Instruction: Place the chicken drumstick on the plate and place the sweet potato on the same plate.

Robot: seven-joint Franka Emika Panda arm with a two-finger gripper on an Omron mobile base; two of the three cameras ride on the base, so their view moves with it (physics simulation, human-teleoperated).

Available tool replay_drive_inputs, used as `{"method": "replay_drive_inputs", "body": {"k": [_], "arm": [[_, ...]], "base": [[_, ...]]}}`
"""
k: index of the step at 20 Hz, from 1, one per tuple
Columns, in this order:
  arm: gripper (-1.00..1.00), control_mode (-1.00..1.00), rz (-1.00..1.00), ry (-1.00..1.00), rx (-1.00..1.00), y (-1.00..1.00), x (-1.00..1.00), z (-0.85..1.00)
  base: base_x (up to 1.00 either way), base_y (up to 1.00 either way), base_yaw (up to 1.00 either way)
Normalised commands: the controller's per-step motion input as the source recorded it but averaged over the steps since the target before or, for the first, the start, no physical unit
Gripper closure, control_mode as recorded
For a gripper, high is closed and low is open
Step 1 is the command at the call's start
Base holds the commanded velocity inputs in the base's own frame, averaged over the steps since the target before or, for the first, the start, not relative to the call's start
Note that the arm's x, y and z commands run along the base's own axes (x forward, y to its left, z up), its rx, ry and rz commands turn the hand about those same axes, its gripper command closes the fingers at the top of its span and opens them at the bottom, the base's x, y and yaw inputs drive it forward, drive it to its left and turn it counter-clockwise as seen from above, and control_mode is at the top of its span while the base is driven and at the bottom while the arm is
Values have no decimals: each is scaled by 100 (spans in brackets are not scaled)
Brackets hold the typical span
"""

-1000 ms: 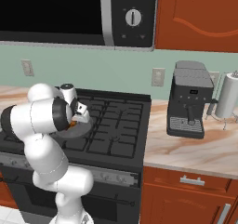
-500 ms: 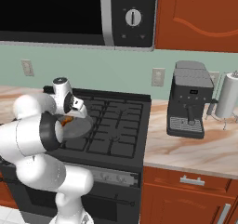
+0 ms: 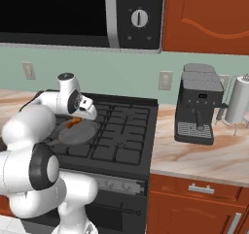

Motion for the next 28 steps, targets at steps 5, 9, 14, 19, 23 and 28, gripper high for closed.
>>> {"method": "replay_drive_inputs", "body": {"k": [5,9,14,19,23,28], "arm": [[100,-100,0,-1,0,-80,-47,23],[100,-100,1,-2,0,-48,-34,9],[100,-100,6,-6,1,-4,-3,5],[100,-100,6,0,0,0,0,23],[100,-100,6,0,0,0,-4,18],[100,-100,1,0,-1,1,-5,17]], "base": [[0,0,0],[0,0,0],[0,0,0],[0,0,0],[0,0,0],[0,0,0]]}}
